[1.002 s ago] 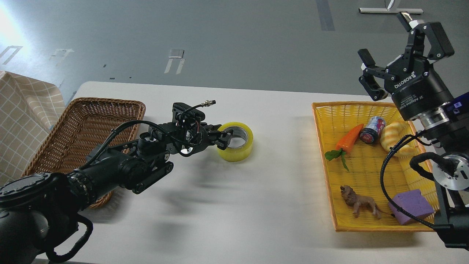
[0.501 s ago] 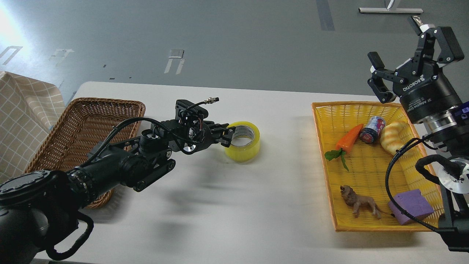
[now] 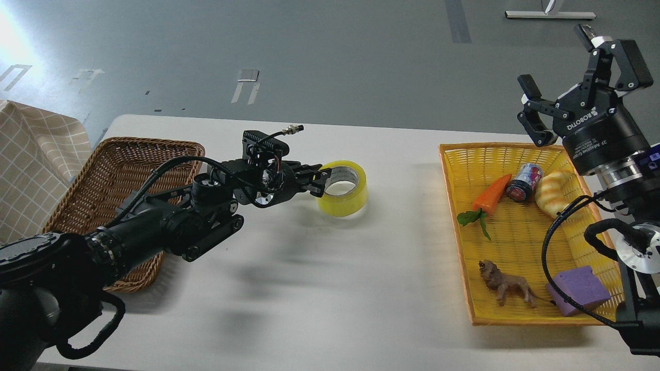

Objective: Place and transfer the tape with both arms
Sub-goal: 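Lift the tape roll with the left gripper and carry it over the wicker basket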

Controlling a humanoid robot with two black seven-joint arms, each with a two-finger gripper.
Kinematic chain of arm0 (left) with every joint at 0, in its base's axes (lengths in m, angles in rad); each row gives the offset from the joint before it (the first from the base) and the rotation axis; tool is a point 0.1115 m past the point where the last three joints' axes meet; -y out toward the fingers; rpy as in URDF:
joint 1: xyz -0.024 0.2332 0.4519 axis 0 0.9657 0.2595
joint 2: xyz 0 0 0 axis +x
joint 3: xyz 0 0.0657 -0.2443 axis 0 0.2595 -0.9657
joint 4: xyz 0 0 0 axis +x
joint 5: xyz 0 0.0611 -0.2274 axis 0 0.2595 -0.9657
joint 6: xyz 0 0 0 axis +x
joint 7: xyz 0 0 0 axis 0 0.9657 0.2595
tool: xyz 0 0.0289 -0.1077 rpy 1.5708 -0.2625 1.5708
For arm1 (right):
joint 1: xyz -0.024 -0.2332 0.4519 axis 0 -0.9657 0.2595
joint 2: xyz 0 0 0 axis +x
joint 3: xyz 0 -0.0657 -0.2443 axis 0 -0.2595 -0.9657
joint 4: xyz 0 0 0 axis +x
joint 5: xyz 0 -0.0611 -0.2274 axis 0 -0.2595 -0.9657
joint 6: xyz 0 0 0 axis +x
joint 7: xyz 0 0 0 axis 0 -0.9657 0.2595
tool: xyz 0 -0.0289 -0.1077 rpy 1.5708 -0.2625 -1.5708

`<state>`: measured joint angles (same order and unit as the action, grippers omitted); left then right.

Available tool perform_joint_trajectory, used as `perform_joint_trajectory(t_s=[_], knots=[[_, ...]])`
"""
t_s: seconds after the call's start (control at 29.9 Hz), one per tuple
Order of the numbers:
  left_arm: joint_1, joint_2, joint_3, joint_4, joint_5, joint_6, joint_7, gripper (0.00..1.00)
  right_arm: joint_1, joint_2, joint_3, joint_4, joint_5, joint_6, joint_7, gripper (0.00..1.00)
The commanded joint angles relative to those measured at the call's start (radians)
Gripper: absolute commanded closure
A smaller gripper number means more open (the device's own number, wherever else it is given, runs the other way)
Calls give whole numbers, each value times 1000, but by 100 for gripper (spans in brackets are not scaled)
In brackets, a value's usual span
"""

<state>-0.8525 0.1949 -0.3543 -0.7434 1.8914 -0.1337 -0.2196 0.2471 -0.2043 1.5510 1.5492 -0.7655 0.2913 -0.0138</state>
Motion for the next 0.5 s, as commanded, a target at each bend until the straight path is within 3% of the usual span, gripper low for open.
perform_joint_trajectory(t_s=[0.0, 0.47], knots=[[-17, 26, -2, -30, 0, -10, 0, 100, 1, 0, 0, 0, 0, 0, 0, 0], [-85, 213, -9, -250, -48, -66, 3, 100, 1, 2, 0, -11, 0, 0, -2, 0]])
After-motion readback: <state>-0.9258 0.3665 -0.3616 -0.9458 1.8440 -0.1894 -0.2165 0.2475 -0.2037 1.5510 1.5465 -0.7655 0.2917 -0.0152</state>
